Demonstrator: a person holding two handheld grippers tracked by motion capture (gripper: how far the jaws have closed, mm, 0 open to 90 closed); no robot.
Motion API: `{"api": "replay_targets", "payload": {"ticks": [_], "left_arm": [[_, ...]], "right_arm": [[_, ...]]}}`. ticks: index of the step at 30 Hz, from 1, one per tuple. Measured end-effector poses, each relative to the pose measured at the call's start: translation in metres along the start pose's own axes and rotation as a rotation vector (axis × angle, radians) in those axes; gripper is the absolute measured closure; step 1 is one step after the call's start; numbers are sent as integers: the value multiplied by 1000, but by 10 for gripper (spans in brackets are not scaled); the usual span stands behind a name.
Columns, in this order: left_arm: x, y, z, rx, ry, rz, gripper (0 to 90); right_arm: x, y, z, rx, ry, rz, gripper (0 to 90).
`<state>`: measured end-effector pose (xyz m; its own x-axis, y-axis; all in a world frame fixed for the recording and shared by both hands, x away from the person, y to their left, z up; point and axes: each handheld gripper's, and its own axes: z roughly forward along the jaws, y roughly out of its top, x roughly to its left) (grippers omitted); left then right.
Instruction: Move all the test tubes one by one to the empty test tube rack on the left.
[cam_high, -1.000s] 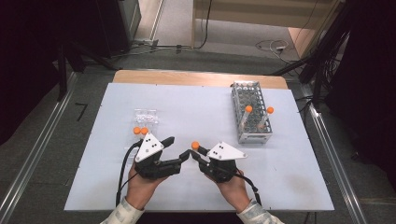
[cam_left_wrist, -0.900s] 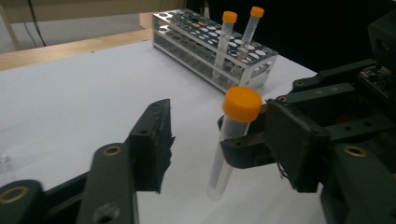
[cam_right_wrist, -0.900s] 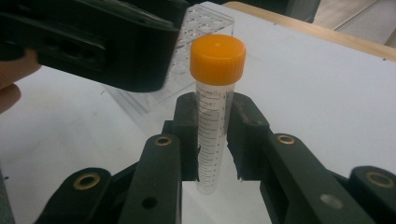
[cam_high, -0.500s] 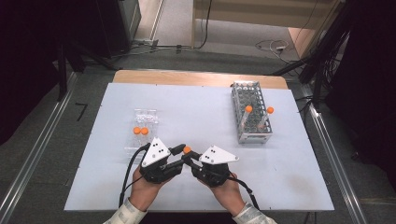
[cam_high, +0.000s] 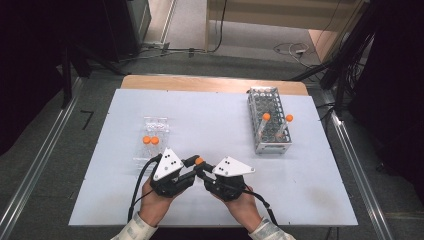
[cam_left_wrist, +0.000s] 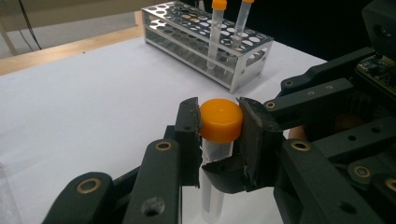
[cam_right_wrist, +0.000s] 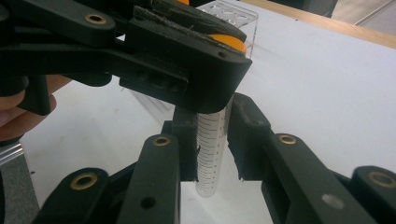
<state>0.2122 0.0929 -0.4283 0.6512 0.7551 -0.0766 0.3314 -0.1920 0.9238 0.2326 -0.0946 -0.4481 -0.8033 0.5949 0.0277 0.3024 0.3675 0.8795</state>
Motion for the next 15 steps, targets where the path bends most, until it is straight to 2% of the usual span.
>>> {"api": "replay_targets", "payload": {"ticks": [4,7,15], "left_arm": [[1,1,-2,-2,5,-7,698],[3,1,-2,-7,8,-12,698],[5,2,-5,-17,11,-25,698]], "right_arm": [[0,1,1,14,26,-5,433],[0,1,3,21,31,2,315],[-2,1,3,34,33,10,249]]}}
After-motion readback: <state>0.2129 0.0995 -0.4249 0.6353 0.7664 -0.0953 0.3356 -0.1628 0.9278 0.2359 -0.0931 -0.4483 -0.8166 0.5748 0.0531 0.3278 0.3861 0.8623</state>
